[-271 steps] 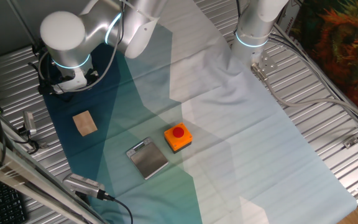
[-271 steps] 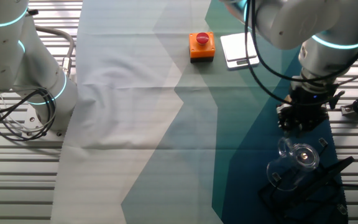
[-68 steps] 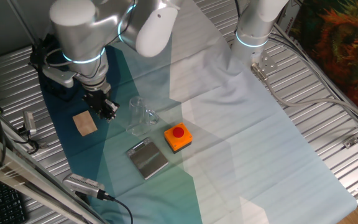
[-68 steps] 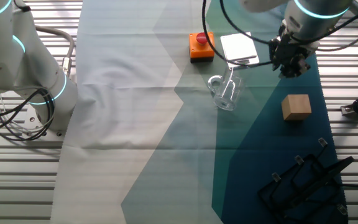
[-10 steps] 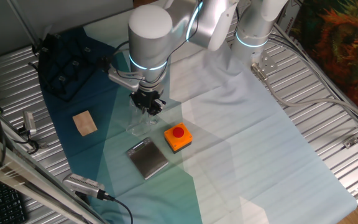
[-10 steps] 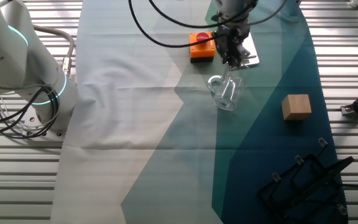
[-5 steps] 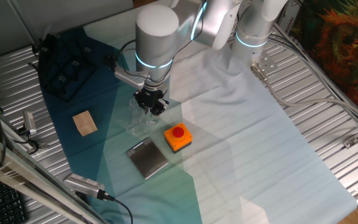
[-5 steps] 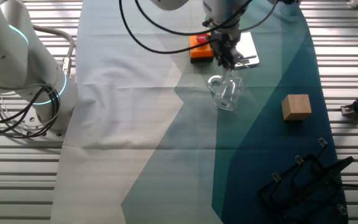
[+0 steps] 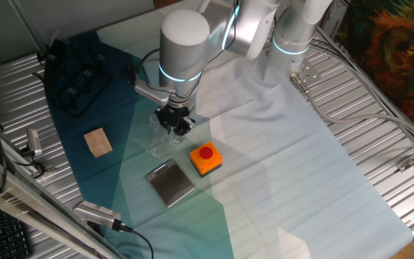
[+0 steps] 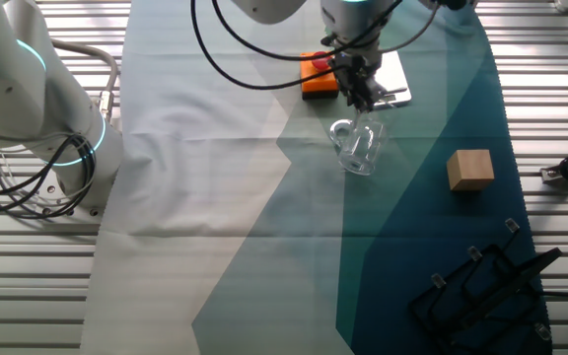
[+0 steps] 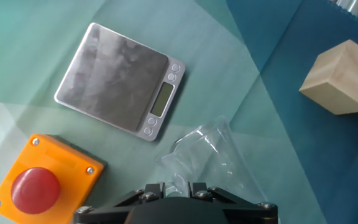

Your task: Take the cup off the cup rack

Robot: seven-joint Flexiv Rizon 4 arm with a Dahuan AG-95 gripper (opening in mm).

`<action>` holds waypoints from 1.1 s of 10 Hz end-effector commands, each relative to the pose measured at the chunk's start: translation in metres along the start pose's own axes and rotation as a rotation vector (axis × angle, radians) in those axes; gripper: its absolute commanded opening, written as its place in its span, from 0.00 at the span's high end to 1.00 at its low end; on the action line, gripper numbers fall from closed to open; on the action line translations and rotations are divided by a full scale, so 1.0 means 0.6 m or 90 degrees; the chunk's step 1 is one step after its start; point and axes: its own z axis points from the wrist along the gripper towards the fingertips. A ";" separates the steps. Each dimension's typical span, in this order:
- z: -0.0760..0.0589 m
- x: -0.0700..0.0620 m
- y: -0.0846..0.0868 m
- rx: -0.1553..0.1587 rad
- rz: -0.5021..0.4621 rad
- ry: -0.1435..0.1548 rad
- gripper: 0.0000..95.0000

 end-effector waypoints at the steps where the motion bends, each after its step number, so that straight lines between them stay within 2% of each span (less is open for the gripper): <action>1: 0.005 -0.007 -0.005 -0.001 -0.008 -0.004 0.80; 6: 0.010 -0.018 -0.011 -0.002 -0.015 -0.006 0.80; 11: 0.011 -0.026 -0.034 -0.010 -0.029 -0.016 0.80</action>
